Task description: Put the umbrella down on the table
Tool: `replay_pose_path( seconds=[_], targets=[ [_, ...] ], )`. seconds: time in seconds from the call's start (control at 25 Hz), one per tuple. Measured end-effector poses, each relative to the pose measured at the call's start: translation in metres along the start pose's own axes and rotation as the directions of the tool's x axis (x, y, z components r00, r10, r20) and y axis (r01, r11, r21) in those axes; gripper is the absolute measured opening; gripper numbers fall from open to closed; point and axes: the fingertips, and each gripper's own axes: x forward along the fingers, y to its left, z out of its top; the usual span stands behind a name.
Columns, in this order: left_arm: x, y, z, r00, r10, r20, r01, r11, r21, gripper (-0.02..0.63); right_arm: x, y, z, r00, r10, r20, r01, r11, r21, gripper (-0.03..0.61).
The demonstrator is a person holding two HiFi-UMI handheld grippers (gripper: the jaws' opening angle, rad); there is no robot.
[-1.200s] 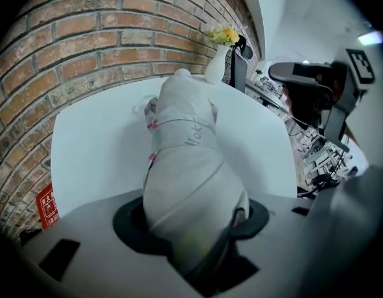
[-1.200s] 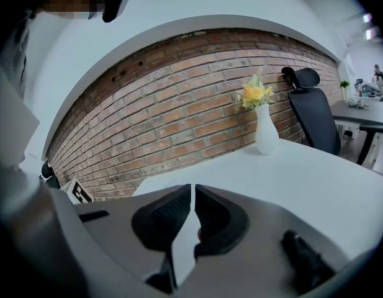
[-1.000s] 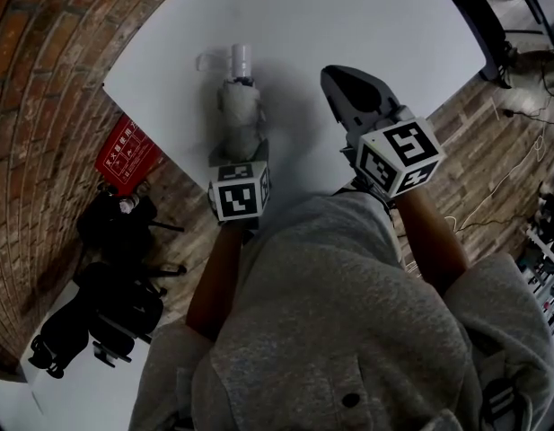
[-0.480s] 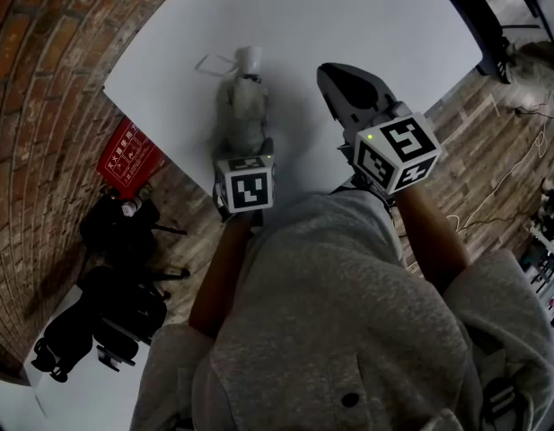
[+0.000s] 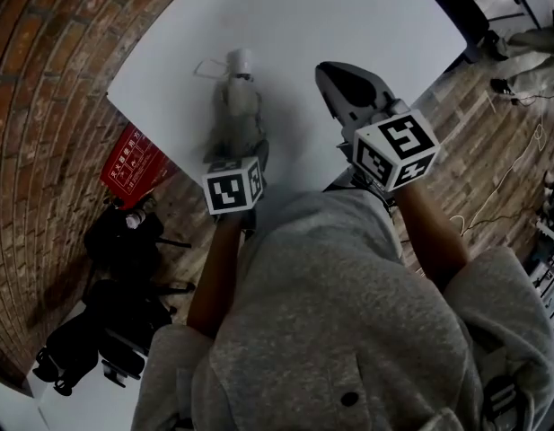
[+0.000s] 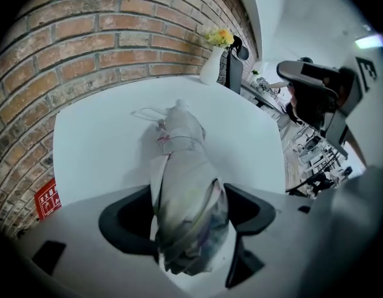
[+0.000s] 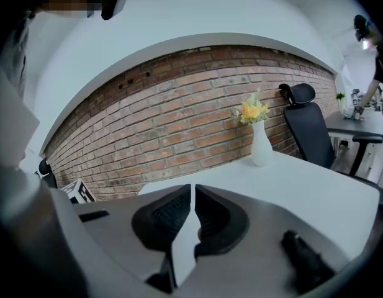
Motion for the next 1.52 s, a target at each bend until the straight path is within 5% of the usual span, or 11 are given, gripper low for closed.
replay_pose_path(
  seconds=[0.56, 0.68, 0.92, 1.24, 1.52],
  targets=[
    [-0.091, -0.001, -0.028, 0.976, -0.049, 0.213, 0.044, 0.999, 0.029, 0.327, -0.086, 0.064, 0.014, 0.990, -0.082, 0.112, 0.092, 0.992, -0.090, 0.037],
    [-0.111, 0.000, -0.040, 0.967, -0.047, 0.250, 0.040, 0.999, 0.034, 0.272, -0.101, 0.083, 0.003, 0.989, -0.092, 0.112, 0.103, 0.990, -0.097, 0.037],
    [-0.170, 0.011, -0.055, 0.914, 0.034, 0.404, -0.072, 0.994, 0.079, 0.123, -0.126, 0.132, -0.016, 0.987, -0.102, 0.124, 0.115, 0.988, -0.106, 0.037],
    [-0.240, 0.026, -0.081, 0.822, 0.084, 0.564, -0.145, 0.987, 0.065, 0.030, -0.153, 0.192, -0.038, 0.983, -0.116, 0.141, 0.135, 0.982, -0.131, 0.037],
    [-0.265, 0.021, -0.119, 0.806, 0.022, 0.591, -0.096, 0.991, 0.094, 0.015, -0.180, 0.232, -0.057, 0.978, -0.140, 0.157, 0.163, 0.976, -0.145, 0.037]
  ],
)
